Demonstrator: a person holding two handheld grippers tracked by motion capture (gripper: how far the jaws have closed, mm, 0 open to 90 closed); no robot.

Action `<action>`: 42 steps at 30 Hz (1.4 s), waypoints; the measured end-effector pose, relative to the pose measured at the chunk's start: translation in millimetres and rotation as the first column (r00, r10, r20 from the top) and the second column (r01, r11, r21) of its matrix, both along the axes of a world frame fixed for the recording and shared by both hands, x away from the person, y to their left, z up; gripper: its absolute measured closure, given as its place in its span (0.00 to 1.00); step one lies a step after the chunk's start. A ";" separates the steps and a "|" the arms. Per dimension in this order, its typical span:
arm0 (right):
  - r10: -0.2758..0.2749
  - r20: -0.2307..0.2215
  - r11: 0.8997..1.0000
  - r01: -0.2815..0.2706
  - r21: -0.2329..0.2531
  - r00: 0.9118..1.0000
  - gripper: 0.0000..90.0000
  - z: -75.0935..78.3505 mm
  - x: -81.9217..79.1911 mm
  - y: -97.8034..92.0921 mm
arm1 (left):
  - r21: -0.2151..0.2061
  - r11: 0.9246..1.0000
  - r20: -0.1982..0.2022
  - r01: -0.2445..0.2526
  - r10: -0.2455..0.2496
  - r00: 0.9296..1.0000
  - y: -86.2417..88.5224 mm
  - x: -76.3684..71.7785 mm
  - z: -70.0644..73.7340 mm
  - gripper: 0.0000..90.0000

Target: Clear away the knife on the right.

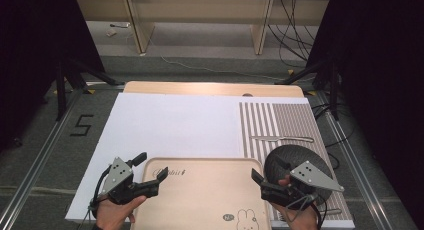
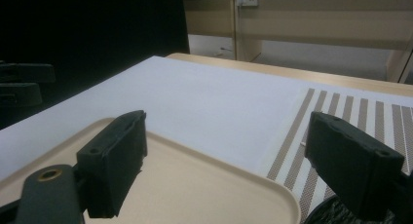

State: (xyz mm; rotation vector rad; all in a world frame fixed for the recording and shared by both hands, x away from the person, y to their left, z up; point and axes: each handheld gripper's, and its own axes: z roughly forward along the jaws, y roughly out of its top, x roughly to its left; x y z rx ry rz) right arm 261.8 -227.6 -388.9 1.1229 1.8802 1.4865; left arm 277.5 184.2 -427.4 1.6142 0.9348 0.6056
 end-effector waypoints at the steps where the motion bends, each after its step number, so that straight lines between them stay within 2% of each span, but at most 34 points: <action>1: 0.003 -0.001 1.000 -0.003 -0.003 1.000 0.18 -0.2 0.1 0.1 | 0.000 1.000 0.000 0.000 0.000 1.000 -0.1 0.1 0.0 0.18; 14: 0.003 0.005 1.000 -0.003 -0.006 1.000 0.19 2.7 1.0 -2.6 | 0.008 1.000 0.003 0.023 -0.023 1.000 -1.4 -1.3 -0.1 0.18; 17: -0.009 0.032 1.000 0.009 -0.022 0.999 0.19 6.0 1.5 -5.5 | 0.009 1.000 0.006 0.019 -0.019 1.000 -1.1 -1.4 0.1 0.18; 21: -0.005 0.025 0.999 0.006 -0.031 1.000 0.19 8.0 3.9 -9.0 | 0.015 1.000 0.009 0.020 -0.020 1.000 -1.0 -1.6 0.0 0.18; 29: 0.026 -0.024 0.999 -0.027 -0.047 0.999 0.20 17.0 18.0 -20.5 | 0.015 1.000 0.019 0.019 -0.020 1.000 -0.7 -2.2 0.6 0.18; 33: 0.053 -0.057 0.993 -0.059 -0.106 0.997 0.21 23.5 31.6 -25.3 | 0.003 1.000 0.017 0.019 -0.019 1.000 -0.5 -2.3 1.1 0.18; 35: 0.062 -0.070 0.990 -0.070 -0.122 0.996 0.21 26.7 40.0 -27.6 | 0.000 1.000 0.017 0.019 -0.019 1.000 0.0 -2.1 1.0 0.18; 37: 0.074 -0.104 0.987 -0.087 -0.134 0.992 0.21 29.7 50.0 -30.4 | 0.000 1.000 0.017 0.014 -0.014 1.000 1.2 -2.2 1.0 0.18; 38: 0.074 -0.104 0.987 -0.087 -0.134 0.992 0.21 29.7 50.0 -30.4 | 0.000 1.000 0.017 0.014 -0.014 1.000 1.2 -2.2 1.0 0.18; 39: 0.080 -0.133 0.984 -0.100 -0.150 0.988 0.21 32.1 58.8 -31.8 | -0.003 1.000 0.019 0.010 -0.010 1.000 2.2 -1.9 1.1 0.18; 42: 0.082 -0.175 0.973 -0.117 -0.200 0.981 0.21 34.3 69.9 -34.0 | -0.003 1.000 0.018 0.007 -0.007 1.000 3.5 -1.7 1.3 0.18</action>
